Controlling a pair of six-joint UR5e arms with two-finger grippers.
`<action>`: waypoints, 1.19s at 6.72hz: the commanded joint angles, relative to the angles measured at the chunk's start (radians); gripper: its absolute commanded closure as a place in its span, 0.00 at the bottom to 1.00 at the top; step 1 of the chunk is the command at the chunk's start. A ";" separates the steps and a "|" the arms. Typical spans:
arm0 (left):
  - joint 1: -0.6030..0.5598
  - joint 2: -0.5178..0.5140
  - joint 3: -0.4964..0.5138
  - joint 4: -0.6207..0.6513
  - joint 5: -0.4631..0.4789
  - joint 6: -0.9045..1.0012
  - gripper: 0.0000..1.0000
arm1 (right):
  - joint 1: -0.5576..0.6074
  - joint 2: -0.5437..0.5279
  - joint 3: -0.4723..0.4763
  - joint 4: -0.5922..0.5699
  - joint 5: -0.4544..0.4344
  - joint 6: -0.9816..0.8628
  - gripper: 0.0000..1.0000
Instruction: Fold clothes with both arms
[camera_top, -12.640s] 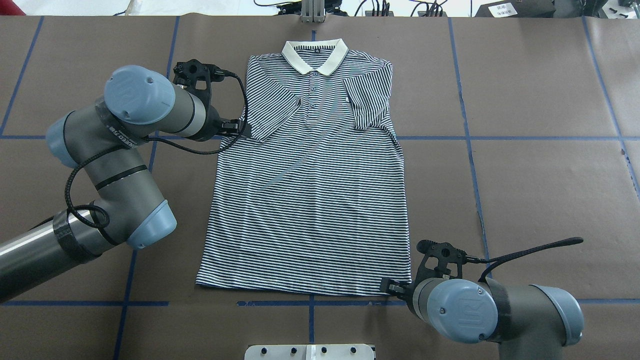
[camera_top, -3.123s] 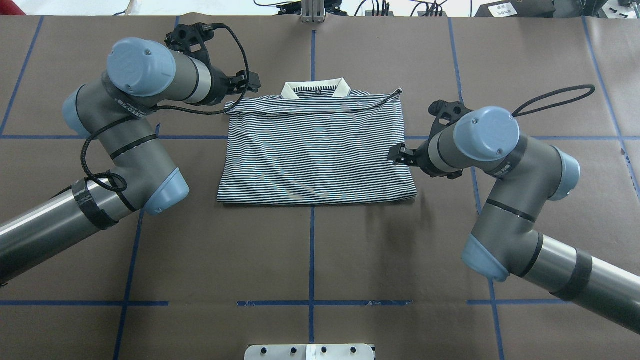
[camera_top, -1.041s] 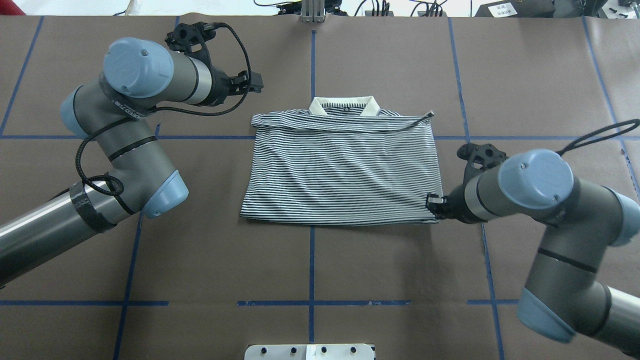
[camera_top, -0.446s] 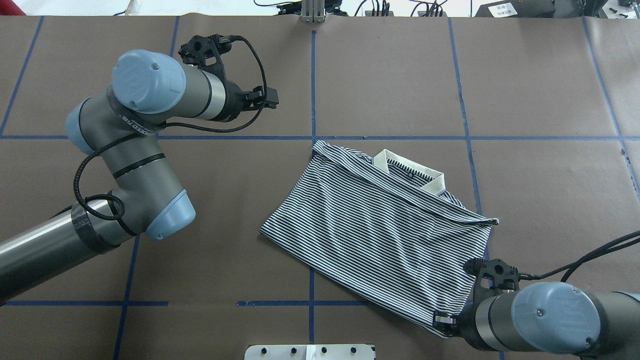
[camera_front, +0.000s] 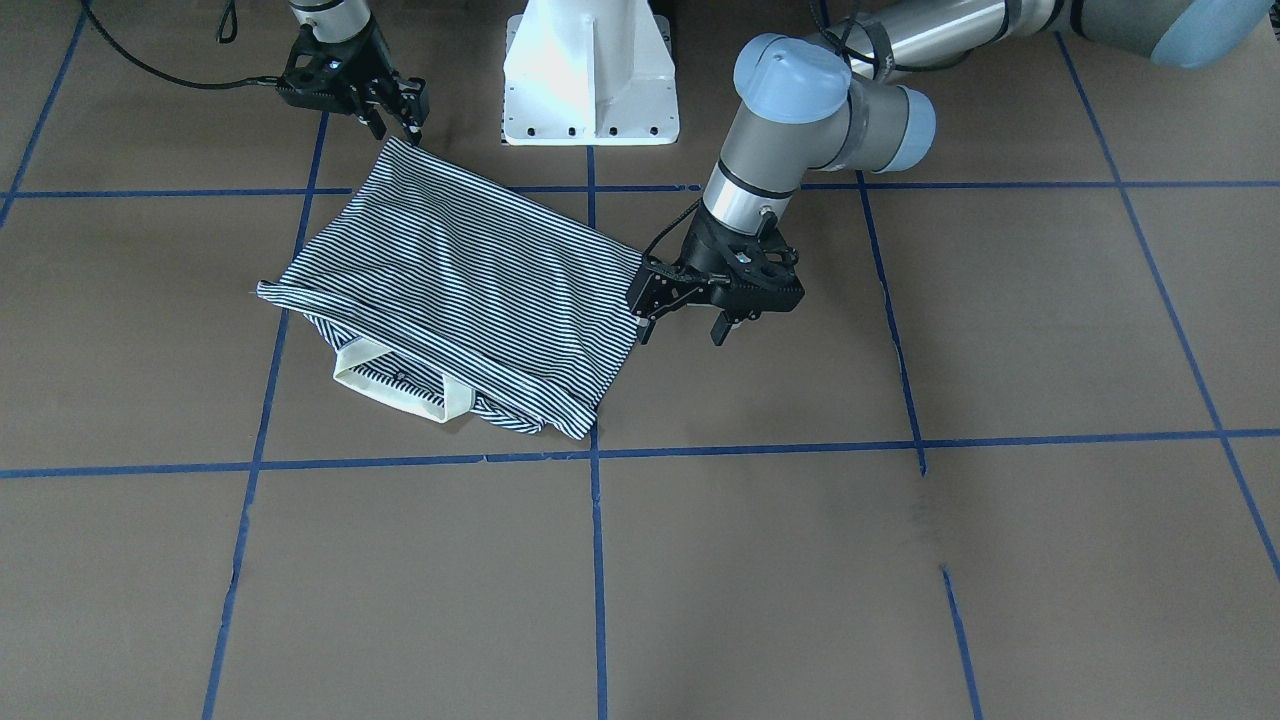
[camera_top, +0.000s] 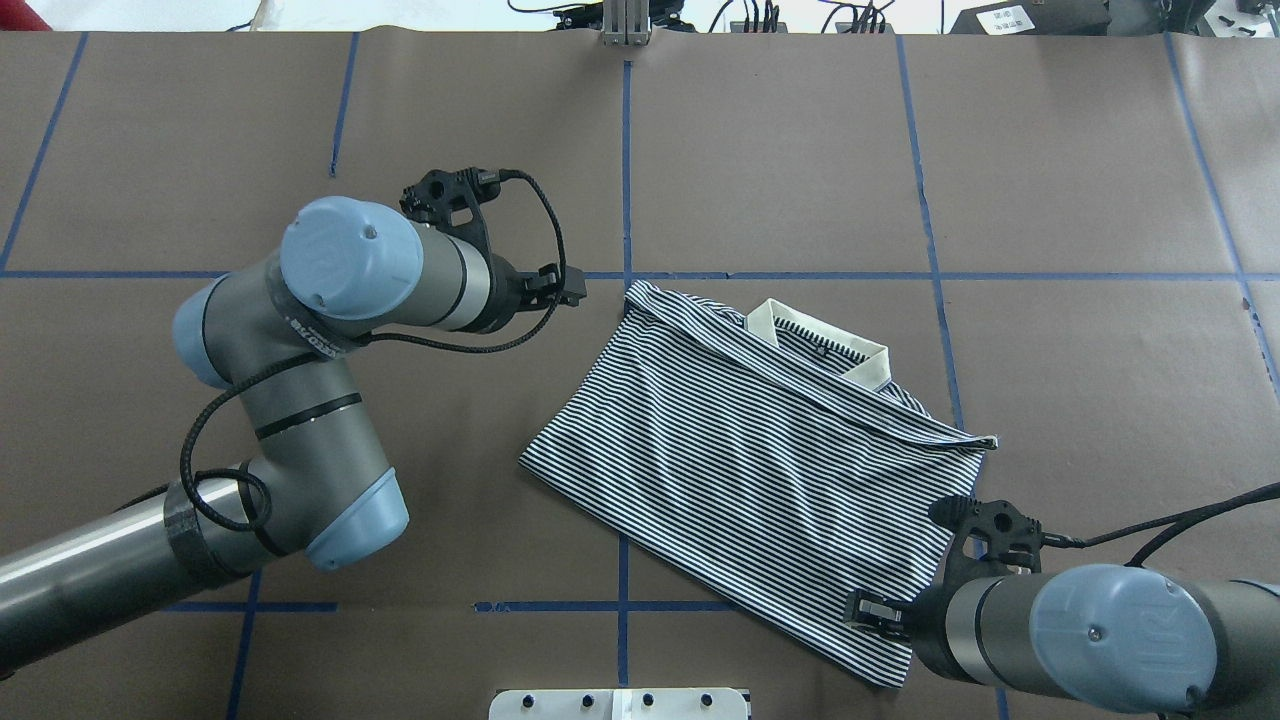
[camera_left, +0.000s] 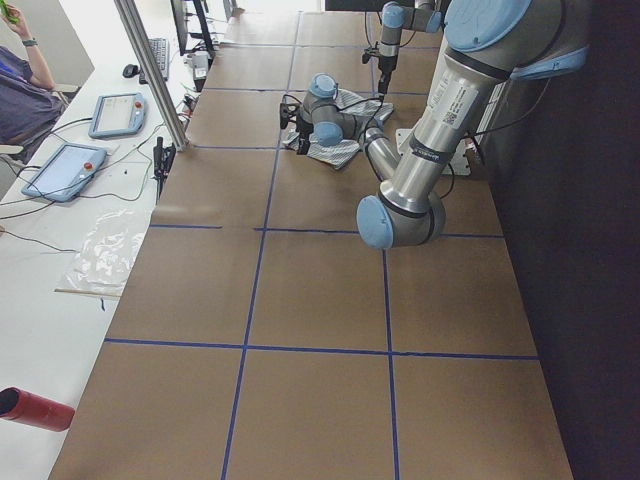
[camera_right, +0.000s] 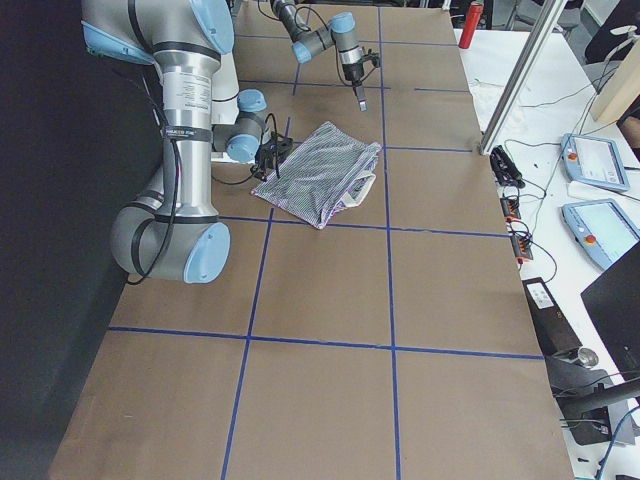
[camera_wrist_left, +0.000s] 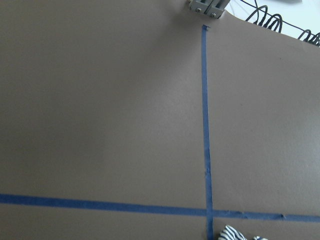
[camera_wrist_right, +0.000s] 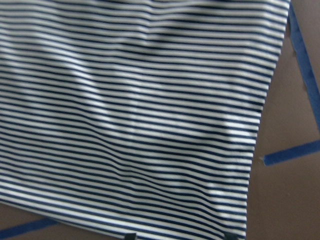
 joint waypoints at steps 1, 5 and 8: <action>0.108 0.015 -0.016 0.126 0.077 -0.244 0.00 | 0.113 0.074 -0.003 0.001 0.007 -0.005 0.00; 0.153 0.009 -0.016 0.188 0.102 -0.321 0.04 | 0.133 0.099 -0.015 0.001 0.007 -0.007 0.00; 0.173 0.003 -0.016 0.188 0.099 -0.321 0.11 | 0.135 0.099 -0.014 0.001 0.007 -0.007 0.00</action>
